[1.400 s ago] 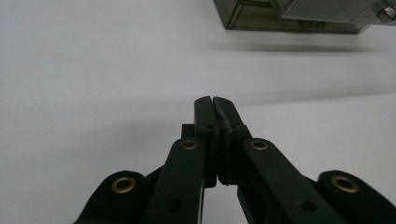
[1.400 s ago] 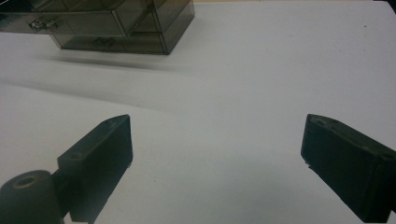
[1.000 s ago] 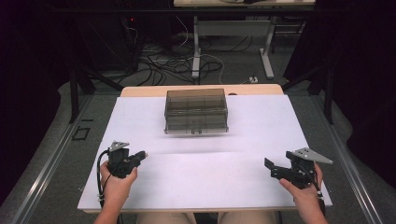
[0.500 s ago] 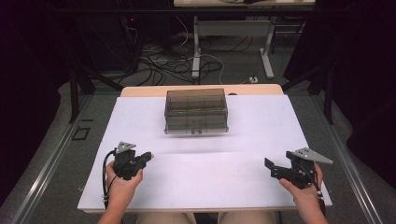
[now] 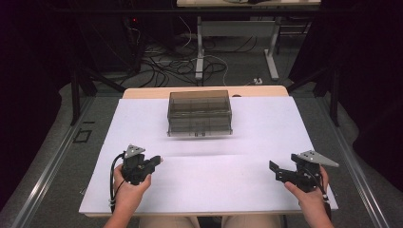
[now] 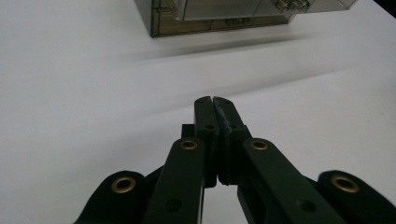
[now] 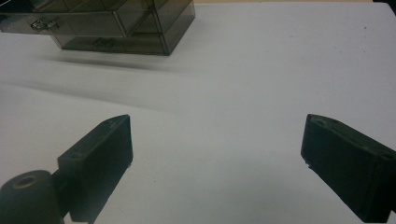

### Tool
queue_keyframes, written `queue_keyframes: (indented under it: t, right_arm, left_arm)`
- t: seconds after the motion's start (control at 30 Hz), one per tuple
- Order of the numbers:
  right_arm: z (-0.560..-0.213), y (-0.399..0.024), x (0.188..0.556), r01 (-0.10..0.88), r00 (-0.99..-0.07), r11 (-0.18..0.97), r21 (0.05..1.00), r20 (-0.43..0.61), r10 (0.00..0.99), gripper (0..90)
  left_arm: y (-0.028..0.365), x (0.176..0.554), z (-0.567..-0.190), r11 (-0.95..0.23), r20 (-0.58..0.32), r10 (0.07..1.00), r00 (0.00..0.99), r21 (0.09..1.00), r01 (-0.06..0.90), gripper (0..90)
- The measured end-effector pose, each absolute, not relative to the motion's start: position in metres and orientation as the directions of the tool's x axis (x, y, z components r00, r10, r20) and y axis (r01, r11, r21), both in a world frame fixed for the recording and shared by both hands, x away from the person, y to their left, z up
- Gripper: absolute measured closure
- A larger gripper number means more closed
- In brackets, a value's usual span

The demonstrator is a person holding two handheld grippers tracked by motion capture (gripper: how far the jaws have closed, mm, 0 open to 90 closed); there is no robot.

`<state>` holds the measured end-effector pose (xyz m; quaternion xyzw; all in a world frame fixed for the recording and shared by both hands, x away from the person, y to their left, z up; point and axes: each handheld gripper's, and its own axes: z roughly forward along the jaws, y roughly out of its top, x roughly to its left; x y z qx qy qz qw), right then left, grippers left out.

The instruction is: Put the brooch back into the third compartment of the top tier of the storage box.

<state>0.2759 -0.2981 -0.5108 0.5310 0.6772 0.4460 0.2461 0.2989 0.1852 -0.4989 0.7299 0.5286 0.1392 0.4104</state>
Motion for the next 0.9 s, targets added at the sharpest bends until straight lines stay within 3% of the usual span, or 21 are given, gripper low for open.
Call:
queue_keyframes:
  t: [0.9]
  right_arm:
    - [-0.512,-0.295,0.275,0.511,-0.318,0.035,0.859,0.151,0.936,8.7]
  left_arm:
    - [0.148,0.297,-0.487,-0.185,-0.212,0.837,0.504,0.758,0.626,90.0]
